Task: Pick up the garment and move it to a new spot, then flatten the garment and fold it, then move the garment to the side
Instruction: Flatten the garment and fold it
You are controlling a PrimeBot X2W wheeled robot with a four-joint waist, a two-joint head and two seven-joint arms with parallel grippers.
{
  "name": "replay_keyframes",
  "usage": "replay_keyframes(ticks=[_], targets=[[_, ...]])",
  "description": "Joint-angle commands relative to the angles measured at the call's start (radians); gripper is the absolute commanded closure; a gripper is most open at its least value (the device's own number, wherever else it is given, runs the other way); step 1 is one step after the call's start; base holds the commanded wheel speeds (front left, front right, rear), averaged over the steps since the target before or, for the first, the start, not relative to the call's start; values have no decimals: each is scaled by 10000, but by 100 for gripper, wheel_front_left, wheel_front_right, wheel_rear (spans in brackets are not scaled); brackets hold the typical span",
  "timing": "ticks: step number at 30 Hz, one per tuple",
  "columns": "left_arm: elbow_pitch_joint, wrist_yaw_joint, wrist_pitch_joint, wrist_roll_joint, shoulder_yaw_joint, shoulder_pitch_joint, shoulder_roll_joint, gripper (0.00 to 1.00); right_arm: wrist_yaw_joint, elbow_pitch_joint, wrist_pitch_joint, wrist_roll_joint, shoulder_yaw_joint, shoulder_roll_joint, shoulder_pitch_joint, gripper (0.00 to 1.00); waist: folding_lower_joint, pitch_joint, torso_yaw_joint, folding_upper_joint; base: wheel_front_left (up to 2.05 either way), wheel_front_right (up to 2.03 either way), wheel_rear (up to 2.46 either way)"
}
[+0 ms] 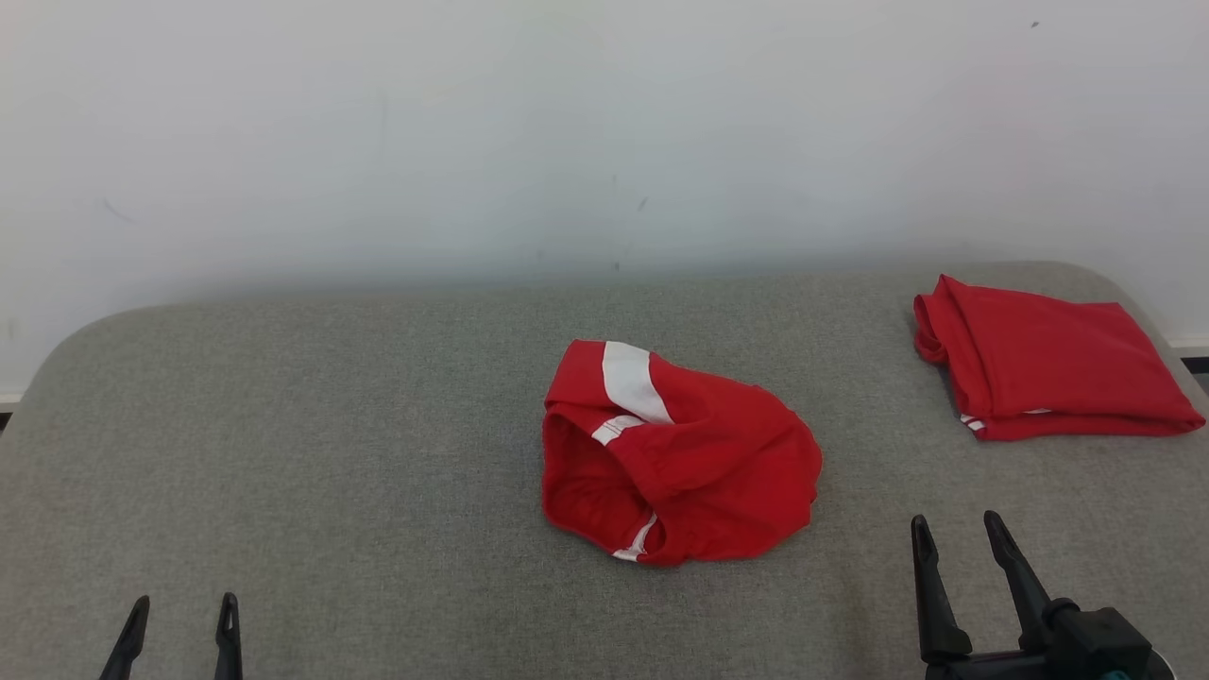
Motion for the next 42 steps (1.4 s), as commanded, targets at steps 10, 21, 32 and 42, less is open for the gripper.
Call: replay_keyframes(ticks=[10, 21, 32, 42], targets=[[62, -110, -29, 48, 176, 38, -128, 0, 1, 38, 2, -33, -36, 36, 123, 0, 0, -17, -4, 0, 0, 0, 0], [72, -196, -29, 107, 299, 76, -259, 0, 1, 82, 2, -16, -42, 3, 132, 0, 0, -49, 12, 0, 0, 0, 0], [103, -225, -29, 149, 374, 74, -338, 0, 0, 129, 4, 27, -11, -48, 114, 0, 0, -48, 11, 0, 0, 0, 0], [105, -300, -29, 197, 455, 21, -393, 0, 1, 119, 4, 13, -55, -15, 114, 0, 0, -19, -7, 0, 0, 0, 0]])
